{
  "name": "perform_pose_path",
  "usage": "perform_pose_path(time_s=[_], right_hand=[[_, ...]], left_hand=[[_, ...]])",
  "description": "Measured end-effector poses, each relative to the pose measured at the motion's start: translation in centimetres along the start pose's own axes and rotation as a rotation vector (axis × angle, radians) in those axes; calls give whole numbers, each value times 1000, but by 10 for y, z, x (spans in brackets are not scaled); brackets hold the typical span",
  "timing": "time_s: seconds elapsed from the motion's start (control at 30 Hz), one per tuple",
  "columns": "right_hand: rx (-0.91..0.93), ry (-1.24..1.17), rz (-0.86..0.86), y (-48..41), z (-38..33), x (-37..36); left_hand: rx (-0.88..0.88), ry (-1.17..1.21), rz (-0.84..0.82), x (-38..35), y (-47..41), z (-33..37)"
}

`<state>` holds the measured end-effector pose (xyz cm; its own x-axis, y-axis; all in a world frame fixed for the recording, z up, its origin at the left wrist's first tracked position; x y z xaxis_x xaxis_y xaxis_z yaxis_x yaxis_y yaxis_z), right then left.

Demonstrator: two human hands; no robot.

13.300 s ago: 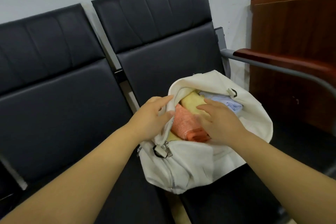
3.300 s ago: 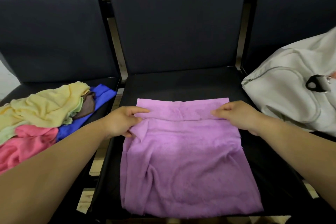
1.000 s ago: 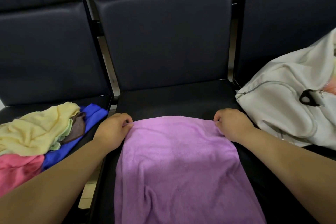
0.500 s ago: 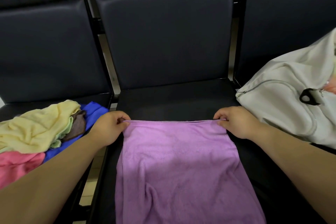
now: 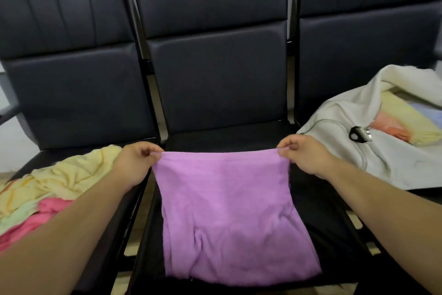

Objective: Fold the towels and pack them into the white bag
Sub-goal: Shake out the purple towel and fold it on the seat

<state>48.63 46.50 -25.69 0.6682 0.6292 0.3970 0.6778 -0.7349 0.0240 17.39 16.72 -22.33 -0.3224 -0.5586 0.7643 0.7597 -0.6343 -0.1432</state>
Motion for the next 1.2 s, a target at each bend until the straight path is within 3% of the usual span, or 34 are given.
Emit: perform_pose_path(time_s=[0.33, 0.5, 0.67, 0.97, 1.07, 1.2], right_hand=[[317, -273, 393, -29, -179, 63], [427, -418, 397, -18, -221, 91], [343, -369, 240, 8, -169, 83], [-198, -193, -139, 68, 26, 7], [-242, -82, -212, 72, 44, 1], [-251, 76, -287, 72, 44, -1]], left_hand=[[-91, 71, 325, 124, -39, 124], [-168, 105, 375, 169, -30, 151], [-177, 118, 183, 147, 6, 109], [64, 78, -402, 5, 90, -36], [107, -15, -562, -11, 98, -47], [110, -72, -595, -15, 96, -49]])
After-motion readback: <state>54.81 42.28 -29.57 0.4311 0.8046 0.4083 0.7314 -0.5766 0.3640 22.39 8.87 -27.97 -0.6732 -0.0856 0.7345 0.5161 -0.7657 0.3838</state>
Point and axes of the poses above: each hand's wrist, its own y-axis away from the middle knuckle, its own x-axis out of the back of the hand, z = x × y, the point moved 1 cm from there along -y, towards the middle knuckle, and after that the axes turned 10 degrees about -y, right-handed, at the moved point
